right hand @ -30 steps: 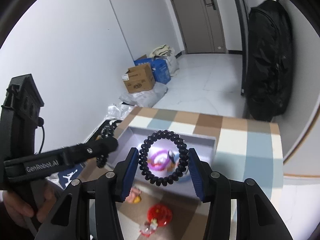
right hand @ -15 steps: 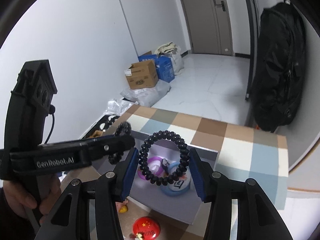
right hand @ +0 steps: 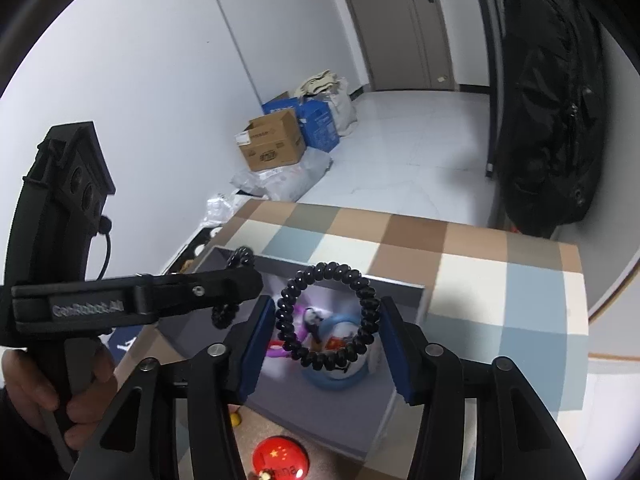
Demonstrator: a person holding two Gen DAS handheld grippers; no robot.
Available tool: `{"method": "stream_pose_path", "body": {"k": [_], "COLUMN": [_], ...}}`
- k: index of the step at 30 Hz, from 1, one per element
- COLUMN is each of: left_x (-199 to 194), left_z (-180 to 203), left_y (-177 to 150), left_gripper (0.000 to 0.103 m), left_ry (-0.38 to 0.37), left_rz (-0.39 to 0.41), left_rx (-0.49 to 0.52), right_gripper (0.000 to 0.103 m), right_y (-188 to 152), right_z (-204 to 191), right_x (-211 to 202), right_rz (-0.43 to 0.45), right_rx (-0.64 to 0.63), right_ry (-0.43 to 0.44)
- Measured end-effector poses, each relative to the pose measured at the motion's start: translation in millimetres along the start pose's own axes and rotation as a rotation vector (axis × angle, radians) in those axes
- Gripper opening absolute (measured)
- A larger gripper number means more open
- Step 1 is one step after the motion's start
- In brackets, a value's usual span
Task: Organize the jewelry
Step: 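Carry both black bracelets into the silver box and open both tools, then lift both tools out of the box back over the table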
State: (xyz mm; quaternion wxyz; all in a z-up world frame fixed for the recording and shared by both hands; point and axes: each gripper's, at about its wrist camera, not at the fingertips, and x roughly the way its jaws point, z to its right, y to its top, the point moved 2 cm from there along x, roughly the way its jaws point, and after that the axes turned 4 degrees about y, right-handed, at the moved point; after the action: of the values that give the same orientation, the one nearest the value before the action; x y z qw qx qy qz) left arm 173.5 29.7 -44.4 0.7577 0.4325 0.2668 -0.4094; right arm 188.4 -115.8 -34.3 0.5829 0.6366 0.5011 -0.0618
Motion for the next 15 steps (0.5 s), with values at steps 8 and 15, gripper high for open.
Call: {"method": "stream_pose_path", "body": {"k": [8,15], "left_x": [-6.8,-6.0], "left_z": [4.3,-0.9], "left_y": [-1.0,-2.2], "left_gripper": [0.066,0.066], "left_ry": [0.022,0.1], "left_rz": [0.042,0.044], "left_rx": [0.021,0.03], "right_gripper": [0.083,0.092], "right_y": [4.8,6.3], "right_z": [8.2,2.4], "right_x": [-16.6,-25.4], "right_rz": [0.062,0.117], "right_rx": [0.043,-0.002], "right_ry": [0.032,-0.037]}}
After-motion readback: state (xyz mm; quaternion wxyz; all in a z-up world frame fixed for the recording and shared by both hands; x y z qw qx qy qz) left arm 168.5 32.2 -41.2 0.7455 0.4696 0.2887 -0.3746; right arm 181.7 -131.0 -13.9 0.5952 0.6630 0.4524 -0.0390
